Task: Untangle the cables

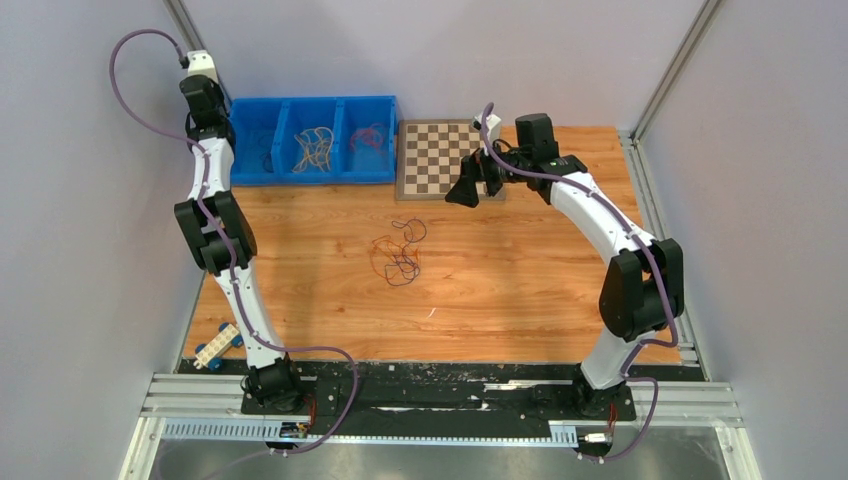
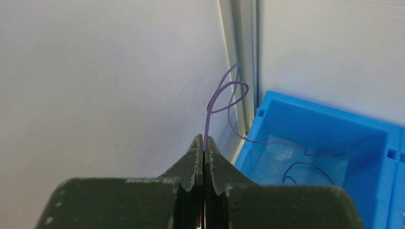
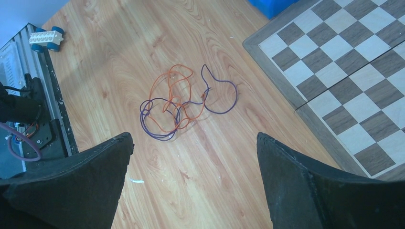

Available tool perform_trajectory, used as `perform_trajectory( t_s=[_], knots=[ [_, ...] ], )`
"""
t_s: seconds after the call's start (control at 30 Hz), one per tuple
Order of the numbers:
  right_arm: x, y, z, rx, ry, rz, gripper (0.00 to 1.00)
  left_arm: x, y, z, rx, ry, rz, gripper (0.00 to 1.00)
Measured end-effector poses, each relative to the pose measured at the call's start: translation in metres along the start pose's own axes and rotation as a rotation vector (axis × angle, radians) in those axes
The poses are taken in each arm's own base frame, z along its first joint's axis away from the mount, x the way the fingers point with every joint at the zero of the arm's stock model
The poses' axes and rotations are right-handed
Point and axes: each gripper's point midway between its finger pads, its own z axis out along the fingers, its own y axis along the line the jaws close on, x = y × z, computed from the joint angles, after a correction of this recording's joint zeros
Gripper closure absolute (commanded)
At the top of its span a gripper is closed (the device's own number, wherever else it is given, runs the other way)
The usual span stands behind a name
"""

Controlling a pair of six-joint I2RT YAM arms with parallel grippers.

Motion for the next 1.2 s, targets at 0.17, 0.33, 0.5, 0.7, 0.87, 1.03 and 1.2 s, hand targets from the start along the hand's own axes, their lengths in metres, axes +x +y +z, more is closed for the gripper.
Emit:
perform_trajectory(
  t_s=[0.17,0.33,0.5,0.7,0.87,1.03,1.2],
  knots=[
    [0.003,-0.003,0.004,-0.001,0.009,0.008,0.00,0.004,-0.022,-0.001,0.134,0.003,-0.024,1.00],
    [0.003,-0.003,0.004,-0.001,0.010,0.010,0.00,0.002,-0.062,-0.005,0.337,-0.005,-0.082,0.93],
    [0.003,-0.003,0.004,0.000,0.011,0.009,0.00,0.003,-0.084,-0.008,0.438,-0.005,-0.126,0.64],
    [0.005,-0.004,0.003,0.001,0.014,0.007,0.00,0.001,-0.097,-0.018,0.525,0.002,-0.178,0.33],
    [0.015,-0.005,-0.002,0.007,0.028,0.010,0.00,0.006,-0.102,-0.042,0.581,0.049,-0.196,0.24],
    [0.034,-0.004,-0.018,0.021,0.056,0.003,0.01,-0.024,-0.105,-0.101,0.715,0.067,-0.200,0.17],
    [0.072,0.002,-0.026,0.012,0.125,0.012,0.07,-0.072,-0.122,-0.204,0.959,0.044,-0.128,0.19]
  ],
)
